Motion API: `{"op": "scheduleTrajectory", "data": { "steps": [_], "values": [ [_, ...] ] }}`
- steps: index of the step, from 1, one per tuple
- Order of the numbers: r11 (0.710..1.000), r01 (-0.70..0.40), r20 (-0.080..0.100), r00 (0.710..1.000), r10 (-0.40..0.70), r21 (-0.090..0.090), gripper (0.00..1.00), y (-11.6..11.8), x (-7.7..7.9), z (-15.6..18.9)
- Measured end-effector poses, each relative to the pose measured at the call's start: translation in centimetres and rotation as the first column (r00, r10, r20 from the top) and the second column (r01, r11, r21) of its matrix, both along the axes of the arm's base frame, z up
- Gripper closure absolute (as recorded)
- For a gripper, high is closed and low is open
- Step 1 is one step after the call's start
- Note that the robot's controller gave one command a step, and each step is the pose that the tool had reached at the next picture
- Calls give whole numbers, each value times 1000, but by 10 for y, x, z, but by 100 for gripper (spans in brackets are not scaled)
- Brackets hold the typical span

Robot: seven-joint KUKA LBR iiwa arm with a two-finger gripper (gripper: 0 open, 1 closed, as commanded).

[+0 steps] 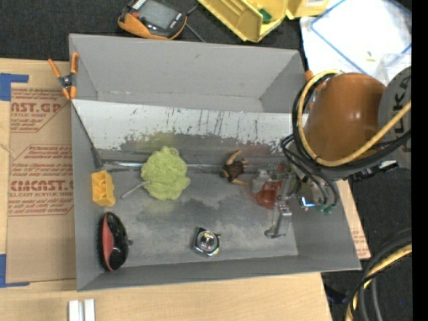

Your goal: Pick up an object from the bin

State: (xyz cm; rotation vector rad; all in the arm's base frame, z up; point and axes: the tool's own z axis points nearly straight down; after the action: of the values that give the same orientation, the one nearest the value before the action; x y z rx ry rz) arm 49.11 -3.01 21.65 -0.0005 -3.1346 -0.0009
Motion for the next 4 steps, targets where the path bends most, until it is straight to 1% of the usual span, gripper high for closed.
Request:
{"op": "scheduleTrajectory", "data": {
  "steps": [1,2,3,4],
  "values": [
    [1000,-1,8,1000,1,-1,0,0,2,4],
    [994,-106,15,994,106,-3,0,-69,74,-117],
    [992,-124,25,992,124,-4,0,-89,88,-52],
    [929,-370,13,929,370,-3,0,-109,85,-117]
  ]
}}
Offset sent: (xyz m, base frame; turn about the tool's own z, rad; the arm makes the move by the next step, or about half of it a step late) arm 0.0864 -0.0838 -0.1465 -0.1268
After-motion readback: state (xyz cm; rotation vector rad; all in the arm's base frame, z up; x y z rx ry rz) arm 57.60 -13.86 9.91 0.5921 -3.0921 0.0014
